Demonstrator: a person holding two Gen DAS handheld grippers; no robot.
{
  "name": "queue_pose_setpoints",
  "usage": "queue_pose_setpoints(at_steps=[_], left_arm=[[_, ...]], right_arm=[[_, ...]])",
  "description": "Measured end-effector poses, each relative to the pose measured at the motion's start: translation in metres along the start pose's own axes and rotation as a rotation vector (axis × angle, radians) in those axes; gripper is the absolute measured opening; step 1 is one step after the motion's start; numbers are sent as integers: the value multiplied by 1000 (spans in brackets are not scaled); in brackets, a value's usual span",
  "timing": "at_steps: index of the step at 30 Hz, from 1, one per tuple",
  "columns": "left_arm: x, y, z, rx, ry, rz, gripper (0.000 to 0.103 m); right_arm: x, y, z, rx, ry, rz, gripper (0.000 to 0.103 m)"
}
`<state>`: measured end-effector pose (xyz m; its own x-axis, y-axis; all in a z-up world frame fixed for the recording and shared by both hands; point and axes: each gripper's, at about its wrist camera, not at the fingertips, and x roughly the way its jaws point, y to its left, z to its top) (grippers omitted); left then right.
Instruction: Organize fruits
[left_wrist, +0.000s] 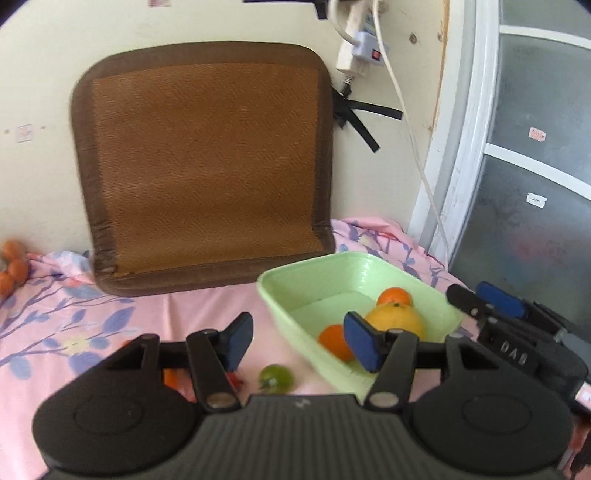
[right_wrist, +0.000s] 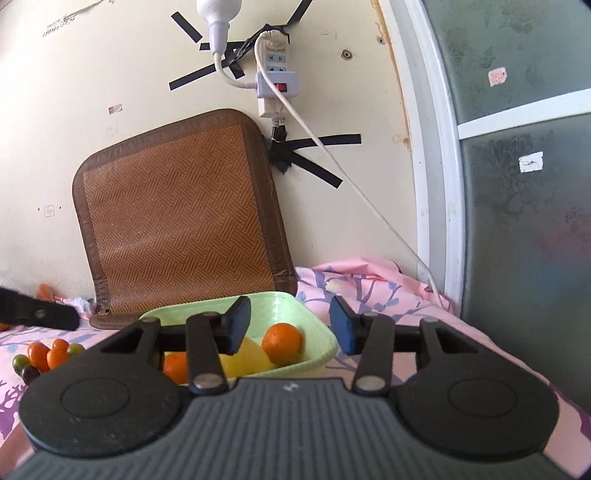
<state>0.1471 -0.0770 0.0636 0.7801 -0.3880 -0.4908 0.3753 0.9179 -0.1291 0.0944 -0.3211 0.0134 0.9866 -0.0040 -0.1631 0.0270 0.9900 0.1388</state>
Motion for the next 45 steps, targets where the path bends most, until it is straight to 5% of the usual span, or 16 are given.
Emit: queue_pose_setpoints(at_steps=[5,9,13,17,26,28,30,38,45], left_arm=[[-50,69,-33,-43,25,147,53],[-68,112,-56,-82,72,210,53],[-66,130,-64,-118,70,197,53],[-50,132,-59,-108,72,157,53],[-7,151,-48,-141,108,15,47],[-7,155,-50,-175,101,-30,28],[-10,157,-53,-195,99,-39,28],[-59,132,-71,-203,67,-78,28],[-75,66,-89,-140,84,-174,28]], right_arm=[[-19,8,1,33,11,58,38],[-36,44,-4,-14,68,205,38],[-27,96,-14,-119,196,365,38],[4,136,-20,-170,319,408,38],[46,170,-32,-201,415,373,38],[52,173,-36,-205,449,370,33],[51,173,-36,-198,448,372,30],[-3,150,-34,-199,380,374,30],[-51,104,-40,-177,350,271,30]])
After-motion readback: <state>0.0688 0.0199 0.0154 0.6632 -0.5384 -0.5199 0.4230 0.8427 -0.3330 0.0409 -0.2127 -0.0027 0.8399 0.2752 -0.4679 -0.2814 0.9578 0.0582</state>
